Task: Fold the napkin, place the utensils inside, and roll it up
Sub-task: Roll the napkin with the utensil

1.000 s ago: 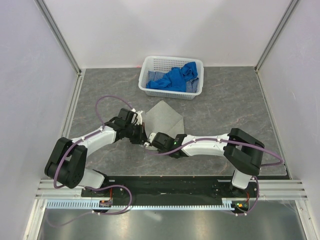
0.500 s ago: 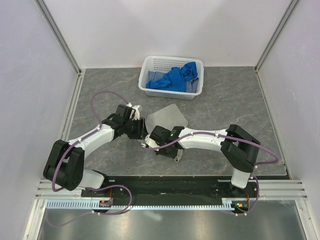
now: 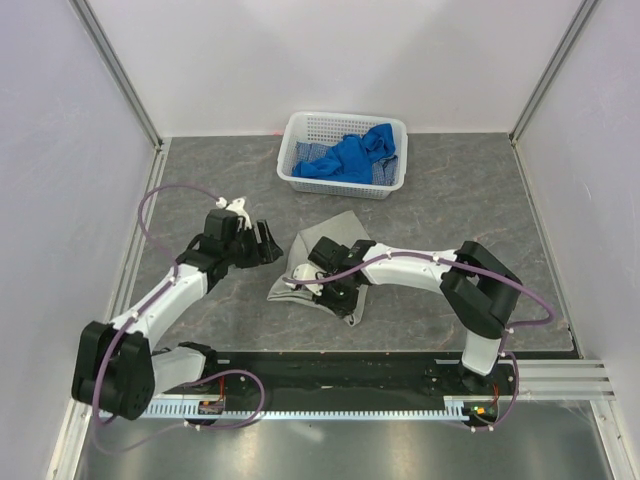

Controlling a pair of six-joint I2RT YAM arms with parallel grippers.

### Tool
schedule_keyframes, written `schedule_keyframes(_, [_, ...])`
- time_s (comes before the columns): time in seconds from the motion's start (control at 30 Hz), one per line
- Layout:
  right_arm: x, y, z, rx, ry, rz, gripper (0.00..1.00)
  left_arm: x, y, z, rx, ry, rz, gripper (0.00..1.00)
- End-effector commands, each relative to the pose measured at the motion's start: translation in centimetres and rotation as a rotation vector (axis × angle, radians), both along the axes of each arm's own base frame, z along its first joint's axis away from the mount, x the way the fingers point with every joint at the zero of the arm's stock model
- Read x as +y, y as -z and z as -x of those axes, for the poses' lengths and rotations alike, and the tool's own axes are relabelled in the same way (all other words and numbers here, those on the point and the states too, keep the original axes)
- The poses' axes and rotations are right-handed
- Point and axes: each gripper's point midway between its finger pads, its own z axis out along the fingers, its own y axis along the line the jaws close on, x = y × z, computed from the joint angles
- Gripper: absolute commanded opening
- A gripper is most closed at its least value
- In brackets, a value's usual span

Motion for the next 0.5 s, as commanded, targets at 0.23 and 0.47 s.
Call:
schedule_keyframes(0.23, [0.5,0.9,1.6,0.096,-0.095,-0.058,0.15,-3.4,0.6,2.9,0.05,0.04,0.31,0.8])
schedule_keyframes(0.47, [0.7,0.9,1.8,0.115,-0.109,-0.074,0.15,-1.9,3.0,3.8,0.122,-0.048,0.253,0.81])
